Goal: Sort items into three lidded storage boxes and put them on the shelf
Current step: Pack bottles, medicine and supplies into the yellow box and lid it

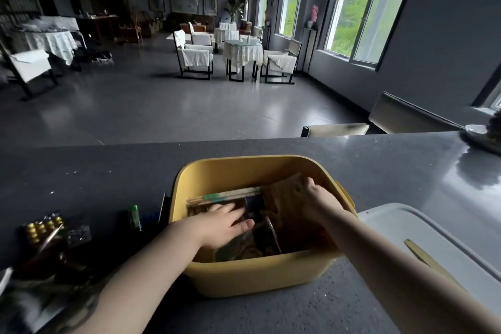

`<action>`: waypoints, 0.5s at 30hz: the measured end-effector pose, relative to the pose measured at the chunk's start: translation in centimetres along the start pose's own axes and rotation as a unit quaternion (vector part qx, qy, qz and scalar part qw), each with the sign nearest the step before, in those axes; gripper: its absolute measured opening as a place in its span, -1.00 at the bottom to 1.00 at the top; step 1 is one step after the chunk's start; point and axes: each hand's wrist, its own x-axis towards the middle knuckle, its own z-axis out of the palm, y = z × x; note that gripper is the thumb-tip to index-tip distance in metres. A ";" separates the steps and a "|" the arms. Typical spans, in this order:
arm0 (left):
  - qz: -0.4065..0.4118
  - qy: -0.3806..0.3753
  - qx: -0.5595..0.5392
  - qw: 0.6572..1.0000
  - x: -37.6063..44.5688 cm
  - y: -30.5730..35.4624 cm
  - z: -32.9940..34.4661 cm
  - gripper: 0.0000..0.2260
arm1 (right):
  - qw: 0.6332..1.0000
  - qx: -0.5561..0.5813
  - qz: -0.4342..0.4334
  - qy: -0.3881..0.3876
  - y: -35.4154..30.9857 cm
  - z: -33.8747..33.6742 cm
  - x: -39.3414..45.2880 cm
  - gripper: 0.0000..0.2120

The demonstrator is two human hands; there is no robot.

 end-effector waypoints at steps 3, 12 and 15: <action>0.005 0.027 -0.012 1.000 0.0 0.0 0.0 -0.19 | 0.997 -0.082 -0.009 -0.001 -0.2 0.7 0.1 -0.33; 0.032 0.475 -0.196 0.857 -3.2 1.6 -1.1 -0.66 | 0.969 0.096 -0.040 0.226 -1.4 -0.3 -2.2 -0.61; 0.052 0.575 -0.286 0.764 -6.1 0.1 0.3 -0.71 | 0.928 0.234 -0.112 0.266 -6.7 0.6 -5.3 -0.67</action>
